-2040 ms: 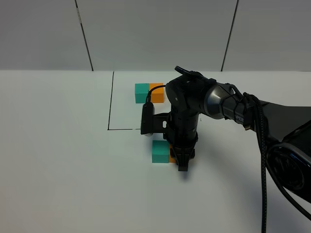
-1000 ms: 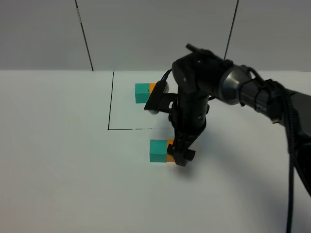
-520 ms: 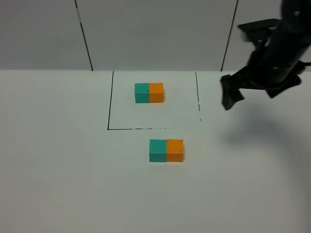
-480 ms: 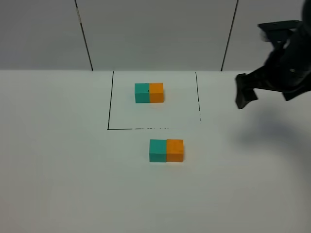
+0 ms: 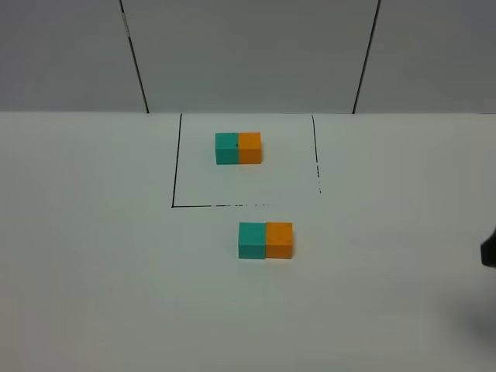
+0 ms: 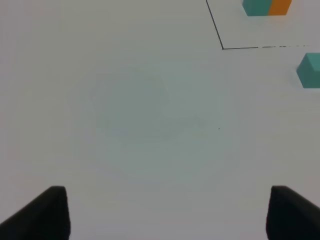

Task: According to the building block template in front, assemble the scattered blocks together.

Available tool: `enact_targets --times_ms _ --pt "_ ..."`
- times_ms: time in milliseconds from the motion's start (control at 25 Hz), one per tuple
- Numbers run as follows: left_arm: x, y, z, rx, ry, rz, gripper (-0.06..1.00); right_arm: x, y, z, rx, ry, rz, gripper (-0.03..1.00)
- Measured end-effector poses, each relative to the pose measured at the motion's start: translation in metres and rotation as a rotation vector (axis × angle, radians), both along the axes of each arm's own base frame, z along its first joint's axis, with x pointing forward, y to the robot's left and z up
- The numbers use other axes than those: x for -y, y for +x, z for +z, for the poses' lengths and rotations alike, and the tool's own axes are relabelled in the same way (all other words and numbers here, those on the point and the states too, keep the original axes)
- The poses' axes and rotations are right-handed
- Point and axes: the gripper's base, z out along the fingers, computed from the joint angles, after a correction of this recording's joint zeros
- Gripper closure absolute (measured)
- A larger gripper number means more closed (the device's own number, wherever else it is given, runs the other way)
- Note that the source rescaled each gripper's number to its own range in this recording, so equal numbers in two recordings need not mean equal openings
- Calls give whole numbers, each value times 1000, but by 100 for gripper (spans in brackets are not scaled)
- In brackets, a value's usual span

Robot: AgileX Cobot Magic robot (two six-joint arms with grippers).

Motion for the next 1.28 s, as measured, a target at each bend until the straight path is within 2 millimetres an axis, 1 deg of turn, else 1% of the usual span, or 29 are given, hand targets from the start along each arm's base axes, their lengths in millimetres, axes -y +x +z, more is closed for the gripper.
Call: enact_targets --times_ms 120,280,400,560,680,760,920,1280 --pt "0 0 0 0 0 0 27 1 -46 -1 89 9 -8 -3" --pt "0 0 0 0 0 0 27 3 -96 -7 204 -2 -12 -3" --pt "0 0 0 0 0 0 27 6 -123 -14 292 -42 -17 -3" --pt "0 0 0 0 0 0 27 9 -151 -19 402 -67 -24 -3" --pt "0 0 0 0 0 0 27 9 -166 -21 461 -69 -28 -3" --pt "0 0 0 0 0 0 27 9 -173 -26 474 -70 -29 -3" --pt "0 0 0 0 0 0 27 10 -182 -27 528 -69 -32 -3" --pt "0 0 0 0 0 0 27 11 -185 -28 541 -84 -45 -3"
